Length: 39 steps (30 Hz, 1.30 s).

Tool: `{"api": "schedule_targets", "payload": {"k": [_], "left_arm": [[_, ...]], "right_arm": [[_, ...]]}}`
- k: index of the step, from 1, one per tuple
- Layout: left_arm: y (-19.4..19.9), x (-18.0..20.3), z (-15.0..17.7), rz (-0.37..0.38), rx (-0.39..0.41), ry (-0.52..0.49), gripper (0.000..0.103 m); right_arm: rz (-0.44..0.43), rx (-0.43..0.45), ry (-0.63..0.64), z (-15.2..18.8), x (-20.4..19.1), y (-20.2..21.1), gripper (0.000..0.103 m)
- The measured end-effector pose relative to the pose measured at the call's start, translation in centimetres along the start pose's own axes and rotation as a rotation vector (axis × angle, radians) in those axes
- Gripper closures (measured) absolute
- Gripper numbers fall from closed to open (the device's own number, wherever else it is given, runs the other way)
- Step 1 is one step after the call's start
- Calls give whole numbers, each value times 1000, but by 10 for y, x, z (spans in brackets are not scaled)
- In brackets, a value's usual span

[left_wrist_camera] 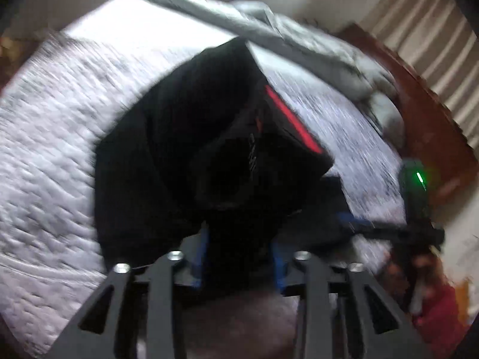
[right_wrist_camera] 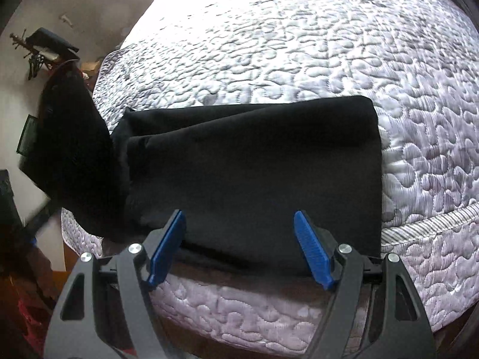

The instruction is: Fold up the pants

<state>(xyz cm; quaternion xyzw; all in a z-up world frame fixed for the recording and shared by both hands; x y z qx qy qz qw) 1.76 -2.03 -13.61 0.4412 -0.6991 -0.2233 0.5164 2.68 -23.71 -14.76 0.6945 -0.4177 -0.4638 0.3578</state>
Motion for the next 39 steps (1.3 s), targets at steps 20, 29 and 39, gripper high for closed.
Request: {"api": "schedule_targets", "payload": {"k": [20, 29, 39], "left_arm": [[-4, -83, -6, -332, 7, 99, 36], [2, -88, -10, -303, 14, 157, 33], [-21, -98, -4, -288, -35, 183, 27]], "right_arm": [[-26, -29, 255, -38, -89, -1, 28], [-37, -101, 274, -52, -103, -33, 101], [-25, -167, 224, -27, -69, -46, 100]]}}
Point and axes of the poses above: each gripper's, at about its wrist camera, not at the fingertips, and y roughly against the way its jaws point, x to its right, z to its underside, the point moved 8 cm from there along -y, roughly the way its jaws point, and after that the axes turned 12 degrees about y, right-handed, at the moved point
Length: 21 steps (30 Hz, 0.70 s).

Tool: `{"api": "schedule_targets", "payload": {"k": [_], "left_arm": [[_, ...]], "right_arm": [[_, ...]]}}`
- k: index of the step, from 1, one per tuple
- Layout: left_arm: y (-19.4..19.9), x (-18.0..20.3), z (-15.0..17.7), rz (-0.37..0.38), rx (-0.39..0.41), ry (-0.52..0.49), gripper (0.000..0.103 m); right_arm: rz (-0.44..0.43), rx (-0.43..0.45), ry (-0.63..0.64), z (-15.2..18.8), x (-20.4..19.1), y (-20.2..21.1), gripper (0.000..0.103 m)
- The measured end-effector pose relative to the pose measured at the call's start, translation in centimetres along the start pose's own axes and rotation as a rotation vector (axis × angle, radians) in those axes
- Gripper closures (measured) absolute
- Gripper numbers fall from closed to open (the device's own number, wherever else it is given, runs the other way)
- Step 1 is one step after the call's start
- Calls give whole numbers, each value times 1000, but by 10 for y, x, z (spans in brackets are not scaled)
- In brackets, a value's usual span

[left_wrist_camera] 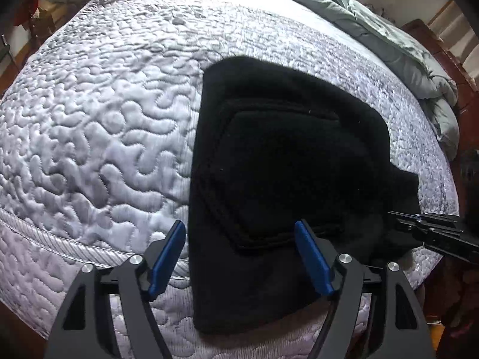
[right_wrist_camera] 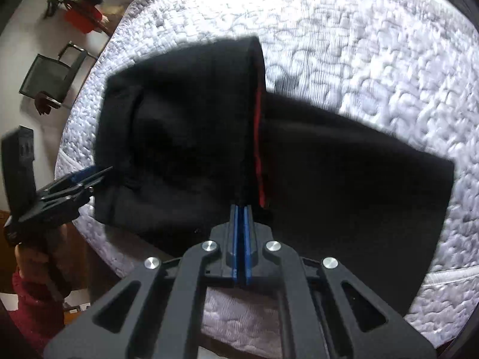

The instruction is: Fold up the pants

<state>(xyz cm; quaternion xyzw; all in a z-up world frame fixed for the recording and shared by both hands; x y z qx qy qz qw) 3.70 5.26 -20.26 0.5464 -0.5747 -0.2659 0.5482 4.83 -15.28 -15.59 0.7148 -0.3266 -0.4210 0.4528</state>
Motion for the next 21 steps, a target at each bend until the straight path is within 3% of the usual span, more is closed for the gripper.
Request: {"api": "schedule_targets", "payload": {"k": [3, 4, 5, 9, 14, 18, 19, 21], "left_arm": [[5, -3, 0, 11, -1, 8, 27], [8, -4, -1, 13, -1, 10, 28], [12, -5, -1, 15, 2, 11, 28], [21, -6, -3, 27, 13, 20, 28], [19, -9, -3, 34, -4, 49, 25], [13, -10, 2, 38, -21, 72, 23], [12, -11, 2, 41, -21, 79, 23], [12, -13, 4, 44, -20, 99, 22]], "right_arm": [[0, 29, 14, -4, -3, 8, 81], [4, 42, 15, -5, -1, 15, 55], [12, 69, 22, -8, 0, 22, 40], [-32, 99, 7, -16, 7, 30, 32], [-107, 18, -33, -24, 11, -2, 28], [-183, 1, -63, -27, 5, -22, 25], [-178, 9, -50, -30, 2, -23, 30], [-161, 21, -23, -36, -3, -22, 52]]}}
Point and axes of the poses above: each gripper's, at about its wrist camera, not at the fingertips, and y roughly against the way its jaws point, x to its right, z to its underside, the point moved 8 cm from there along -y, roughly the way its jaws point, and after that the axes turned 12 degrees about y, right-handed, at the moved point
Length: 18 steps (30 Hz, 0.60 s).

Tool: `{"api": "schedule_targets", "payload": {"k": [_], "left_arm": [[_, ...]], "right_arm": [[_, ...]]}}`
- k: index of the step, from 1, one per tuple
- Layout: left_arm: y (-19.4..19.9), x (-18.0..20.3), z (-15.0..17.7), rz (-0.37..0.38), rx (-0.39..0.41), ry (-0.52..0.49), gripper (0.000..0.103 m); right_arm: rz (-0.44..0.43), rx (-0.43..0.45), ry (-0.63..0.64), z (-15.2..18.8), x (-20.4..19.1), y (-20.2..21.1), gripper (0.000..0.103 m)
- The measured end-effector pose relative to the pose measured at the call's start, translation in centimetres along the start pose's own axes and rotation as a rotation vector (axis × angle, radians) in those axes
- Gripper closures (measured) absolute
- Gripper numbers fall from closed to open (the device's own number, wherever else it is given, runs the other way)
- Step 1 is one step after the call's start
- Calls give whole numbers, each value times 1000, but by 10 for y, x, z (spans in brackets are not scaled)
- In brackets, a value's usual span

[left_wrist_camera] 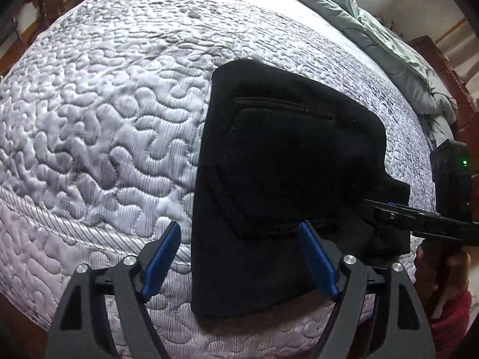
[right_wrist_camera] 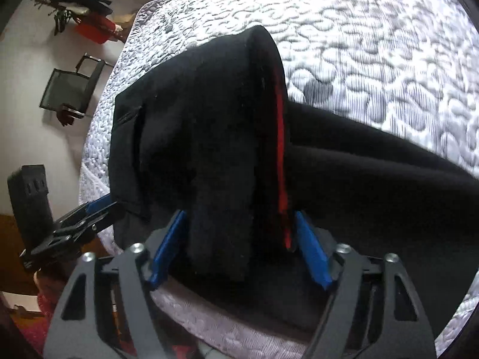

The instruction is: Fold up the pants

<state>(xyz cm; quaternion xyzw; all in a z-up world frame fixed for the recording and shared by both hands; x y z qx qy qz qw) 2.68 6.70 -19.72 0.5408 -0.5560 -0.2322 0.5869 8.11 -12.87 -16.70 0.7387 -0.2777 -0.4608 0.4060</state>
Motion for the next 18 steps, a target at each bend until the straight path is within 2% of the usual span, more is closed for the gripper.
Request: {"api": "schedule_targets", "payload": {"k": [1, 4, 6, 10, 13, 18], "left_arm": [[0, -1, 1, 1, 1, 10, 22], [6, -6, -1, 14, 13, 39, 22], [11, -9, -3, 17, 25, 48, 21], [21, -11, -7, 35, 47, 67, 21], [28, -4, -9, 52, 54, 57, 21], [28, 23, -2, 68, 50, -5, 19]], "right_arm": [[-10, 10, 16, -3, -2, 2, 68], [-68, 35, 26, -7, -7, 8, 85], [-100, 65, 30, -9, -13, 17, 86], [-163, 170, 49, -9, -26, 59, 88], [-122, 217, 75, -5, -29, 88, 88], [-62, 266, 55, 13, -7, 133, 88]]}}
Point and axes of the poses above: each gripper's, at about its wrist camera, not at the fingertips, and y roughly against the way its jaws point, x to its right, z to its underside, the point moved 8 cm from there along -y, roughly the way its jaws point, and after that the axes turned 12 degrees about y, right-handed, at the moved point
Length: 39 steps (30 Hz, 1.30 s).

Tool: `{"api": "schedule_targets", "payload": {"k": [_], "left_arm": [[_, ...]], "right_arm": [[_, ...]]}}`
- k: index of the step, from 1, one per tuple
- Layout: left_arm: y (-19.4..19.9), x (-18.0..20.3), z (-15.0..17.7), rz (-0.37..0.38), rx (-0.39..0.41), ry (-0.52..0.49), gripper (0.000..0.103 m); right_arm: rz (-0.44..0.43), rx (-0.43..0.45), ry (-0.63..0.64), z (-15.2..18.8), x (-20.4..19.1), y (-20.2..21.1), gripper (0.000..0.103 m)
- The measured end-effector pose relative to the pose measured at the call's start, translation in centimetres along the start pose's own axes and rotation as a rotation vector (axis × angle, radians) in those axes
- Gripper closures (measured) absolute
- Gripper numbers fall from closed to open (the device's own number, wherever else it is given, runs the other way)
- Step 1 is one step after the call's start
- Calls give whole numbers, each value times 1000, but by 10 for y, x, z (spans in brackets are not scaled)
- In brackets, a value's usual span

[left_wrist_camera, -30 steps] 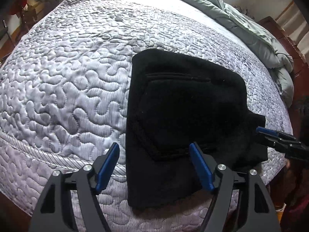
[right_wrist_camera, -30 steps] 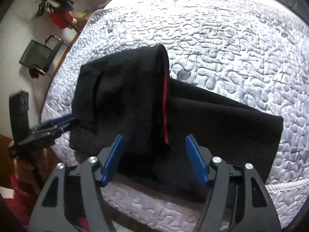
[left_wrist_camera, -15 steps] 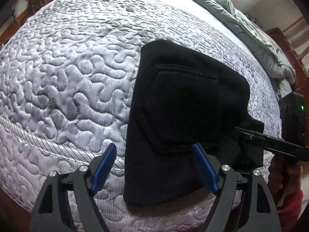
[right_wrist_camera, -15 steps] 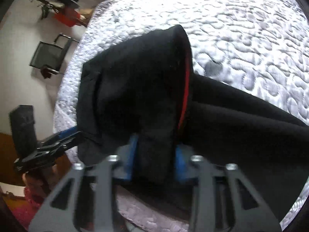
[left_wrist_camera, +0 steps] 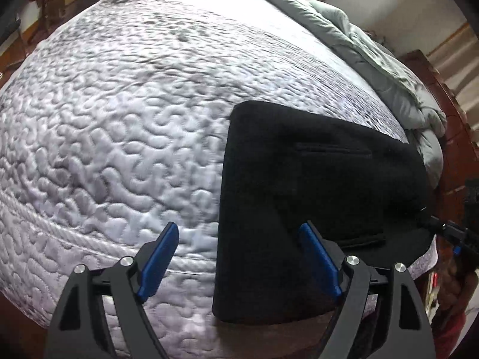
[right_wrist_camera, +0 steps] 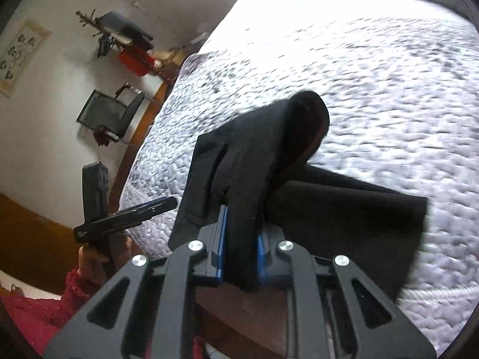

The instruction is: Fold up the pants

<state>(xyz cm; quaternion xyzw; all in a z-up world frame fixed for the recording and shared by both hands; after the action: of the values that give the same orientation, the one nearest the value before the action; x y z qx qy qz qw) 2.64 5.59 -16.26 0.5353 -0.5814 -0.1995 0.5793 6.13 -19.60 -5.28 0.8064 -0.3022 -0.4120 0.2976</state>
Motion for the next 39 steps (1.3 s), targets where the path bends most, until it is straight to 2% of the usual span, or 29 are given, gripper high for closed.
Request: {"api": "schedule_targets", "payload": {"k": [6, 9, 12, 16, 20, 24, 26, 30, 31, 35, 39], "left_arm": [[-20, 41, 14, 11, -55, -87, 19], [-33, 62, 22, 1, -72, -132, 19], [-42, 72, 27, -39, -71, -177, 18], [-47, 80, 34, -91, -60, -229, 17], [-56, 78, 37, -108, -79, -225, 17], [-74, 70, 40, -137, -107, -219, 17], [-77, 67, 41, -138, -109, -206, 15], [-71, 65, 39, -128, -111, -195, 16], [-67, 64, 37, -134, -103, -200, 16], [-47, 70, 21, -122, -49, -205, 16], [-41, 95, 6, -84, -21, -232, 16]], "right_arm": [[98, 13, -83, 32, 53, 42, 88], [87, -24, -152, 59, 76, 33, 88], [140, -51, -197, 76, 95, 19, 87], [97, 4, -253, 84, 101, 24, 88], [158, -4, -234, 88, 104, 33, 87], [223, -96, -233, 100, 114, 18, 84], [280, -150, -208, 107, 119, 4, 75], [286, -157, -204, 104, 119, 6, 66], [295, -147, -203, 101, 119, 13, 59], [367, -89, -160, 79, 112, 43, 59], [359, -50, -117, 49, 110, 49, 61]]}}
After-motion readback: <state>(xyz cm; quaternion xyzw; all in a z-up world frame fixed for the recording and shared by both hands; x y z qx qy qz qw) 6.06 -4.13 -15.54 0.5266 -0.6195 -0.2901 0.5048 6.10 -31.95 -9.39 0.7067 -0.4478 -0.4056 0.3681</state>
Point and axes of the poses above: each gripper's, at about its wrist camera, not at the fingertips, and y roughly against the way its jaws point, x to its right, z to its underside, the point moved 8 cm from there along -y, roughly the way its jaws point, and after that the axes turned 12 degrees about y, right-handed, at the moved point
